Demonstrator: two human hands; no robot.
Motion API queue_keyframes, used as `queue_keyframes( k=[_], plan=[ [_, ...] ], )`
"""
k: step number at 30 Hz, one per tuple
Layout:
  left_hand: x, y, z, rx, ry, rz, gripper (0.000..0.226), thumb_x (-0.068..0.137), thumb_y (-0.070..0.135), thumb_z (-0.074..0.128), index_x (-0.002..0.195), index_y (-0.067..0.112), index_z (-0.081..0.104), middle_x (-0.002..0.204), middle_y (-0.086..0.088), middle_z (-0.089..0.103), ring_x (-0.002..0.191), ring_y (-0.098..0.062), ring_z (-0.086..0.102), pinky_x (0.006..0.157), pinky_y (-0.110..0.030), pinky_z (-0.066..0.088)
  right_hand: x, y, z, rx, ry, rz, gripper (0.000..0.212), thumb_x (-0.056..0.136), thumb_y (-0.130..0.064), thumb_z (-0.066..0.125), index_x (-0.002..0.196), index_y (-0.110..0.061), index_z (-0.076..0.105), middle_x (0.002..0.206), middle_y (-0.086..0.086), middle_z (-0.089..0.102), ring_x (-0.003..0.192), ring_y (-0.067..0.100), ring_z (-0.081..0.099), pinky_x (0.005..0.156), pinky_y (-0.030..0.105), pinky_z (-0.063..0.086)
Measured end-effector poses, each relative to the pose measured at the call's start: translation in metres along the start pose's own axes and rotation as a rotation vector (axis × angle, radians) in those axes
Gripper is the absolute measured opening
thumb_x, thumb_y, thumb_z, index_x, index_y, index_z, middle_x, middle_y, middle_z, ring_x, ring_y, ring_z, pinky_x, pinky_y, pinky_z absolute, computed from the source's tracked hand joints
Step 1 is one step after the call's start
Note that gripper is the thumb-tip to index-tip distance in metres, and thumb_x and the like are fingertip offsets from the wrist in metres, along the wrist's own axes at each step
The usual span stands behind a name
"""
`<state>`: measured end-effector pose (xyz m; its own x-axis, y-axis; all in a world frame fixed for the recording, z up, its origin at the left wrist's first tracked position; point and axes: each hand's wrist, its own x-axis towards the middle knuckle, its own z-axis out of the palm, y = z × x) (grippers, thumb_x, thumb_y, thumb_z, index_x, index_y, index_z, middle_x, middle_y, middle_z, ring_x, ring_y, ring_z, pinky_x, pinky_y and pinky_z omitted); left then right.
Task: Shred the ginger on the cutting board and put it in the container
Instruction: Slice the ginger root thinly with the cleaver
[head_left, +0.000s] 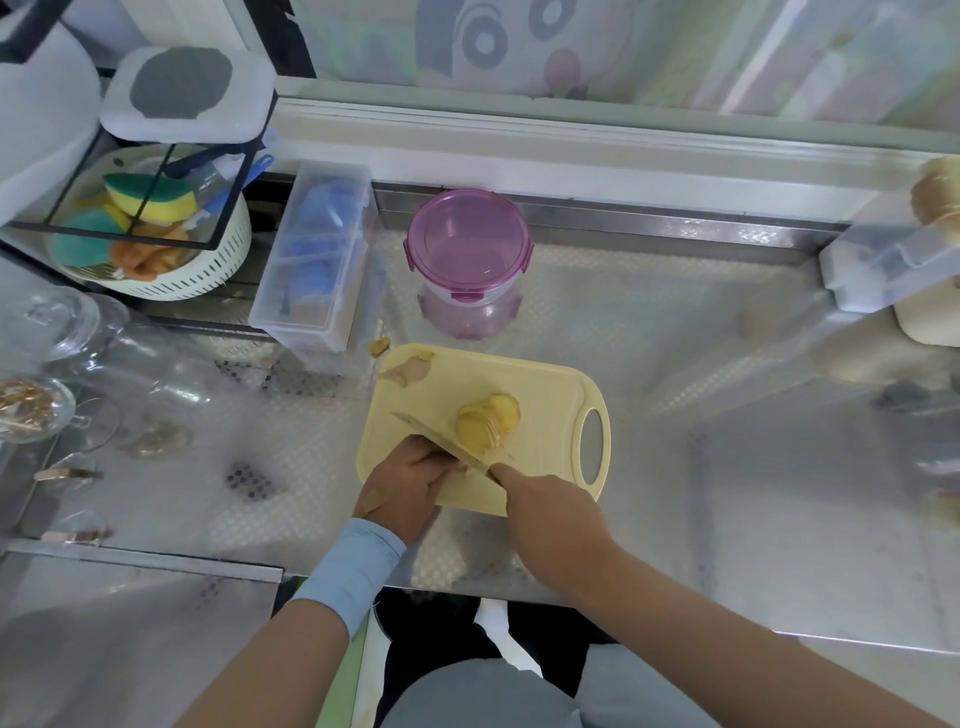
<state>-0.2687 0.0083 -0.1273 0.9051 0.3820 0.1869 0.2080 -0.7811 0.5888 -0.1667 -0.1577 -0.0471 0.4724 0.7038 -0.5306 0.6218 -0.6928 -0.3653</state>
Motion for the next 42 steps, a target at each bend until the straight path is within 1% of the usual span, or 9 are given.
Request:
queue_keyframes(
  k=[4,12,17,20,32,35,37,40,42],
  plan=[
    [0.0,-0.001,0.002,0.011,0.019,0.014,0.027,0.084,0.023,0.053,0.082,0.011,0.077,0.09,-0.008,0.069,0.092,-0.013,0.051,0.083,-0.015,0.038,0.0,-0.002,-0.001,0.018,-0.002,0.007,0.06,0.09,0.001,0.041,0.143,-0.028,0.04,0.08,0.004,0.052,0.069,0.027,0.05,0.059,0.034,0.037],
    [0.001,-0.004,0.003,0.019,0.016,0.041,0.027,0.084,0.023,0.052,0.082,0.011,0.076,0.091,-0.008,0.069,0.093,-0.014,0.051,0.08,-0.02,0.04,-0.003,-0.006,-0.004,0.022,-0.009,0.029,0.063,0.088,0.005,0.043,0.143,-0.026,0.04,0.074,0.0,0.043,0.069,0.027,0.048,0.061,0.035,0.04],
    [0.0,-0.007,0.004,0.03,-0.014,0.029,0.027,0.086,0.025,0.052,0.085,0.013,0.076,0.093,-0.006,0.068,0.092,-0.015,0.051,0.078,-0.022,0.042,-0.002,-0.006,-0.006,0.024,-0.018,0.035,0.065,0.088,0.006,0.043,0.144,-0.026,0.041,0.077,0.001,0.046,0.071,0.028,0.05,0.062,0.035,0.041],
    [0.001,-0.009,0.004,0.038,-0.029,0.021,0.027,0.086,0.025,0.052,0.085,0.013,0.076,0.093,-0.007,0.069,0.092,-0.015,0.051,0.078,-0.02,0.041,-0.001,-0.006,-0.008,0.021,-0.023,0.028,0.066,0.088,0.006,0.043,0.146,-0.026,0.04,0.082,0.002,0.048,0.073,0.028,0.05,0.062,0.035,0.041],
    [0.0,-0.01,0.005,-0.012,-0.047,-0.032,0.024,0.085,0.026,0.054,0.086,0.016,0.076,0.093,-0.002,0.068,0.093,-0.014,0.053,0.081,-0.018,0.04,0.008,-0.008,-0.007,0.069,-0.034,0.025,0.064,0.089,0.006,0.037,0.144,-0.024,0.044,0.085,0.004,0.05,0.075,0.029,0.05,0.063,0.034,0.039],
    [0.0,-0.01,0.005,-0.027,-0.041,-0.04,0.023,0.085,0.027,0.055,0.086,0.017,0.076,0.093,-0.001,0.068,0.093,-0.014,0.054,0.081,-0.021,0.043,0.007,-0.006,-0.008,0.07,-0.055,0.017,0.066,0.088,0.007,0.039,0.147,-0.024,0.042,0.087,0.004,0.05,0.077,0.028,0.051,0.065,0.035,0.041],
    [0.0,-0.009,0.005,-0.022,-0.029,-0.025,0.024,0.085,0.027,0.055,0.085,0.015,0.076,0.093,-0.002,0.068,0.093,-0.013,0.053,0.083,-0.019,0.042,0.005,-0.005,-0.009,0.067,-0.061,0.015,0.066,0.088,0.008,0.039,0.147,-0.023,0.041,0.088,0.005,0.051,0.078,0.028,0.051,0.066,0.036,0.043],
    [0.001,-0.006,0.003,-0.038,-0.025,-0.03,0.025,0.086,0.026,0.054,0.086,0.014,0.077,0.094,-0.003,0.069,0.094,-0.013,0.053,0.086,-0.013,0.038,0.011,-0.007,-0.008,0.065,-0.063,0.018,0.064,0.087,0.008,0.039,0.144,-0.021,0.044,0.082,0.004,0.048,0.075,0.028,0.052,0.063,0.035,0.041],
    [0.001,-0.006,0.002,-0.044,-0.028,-0.02,0.026,0.088,0.026,0.054,0.088,0.014,0.077,0.096,-0.004,0.069,0.095,-0.014,0.054,0.089,-0.012,0.036,0.017,-0.009,-0.008,0.062,-0.075,0.02,0.062,0.086,0.008,0.039,0.141,-0.02,0.046,0.076,0.001,0.045,0.07,0.027,0.052,0.058,0.033,0.039]
  ],
)
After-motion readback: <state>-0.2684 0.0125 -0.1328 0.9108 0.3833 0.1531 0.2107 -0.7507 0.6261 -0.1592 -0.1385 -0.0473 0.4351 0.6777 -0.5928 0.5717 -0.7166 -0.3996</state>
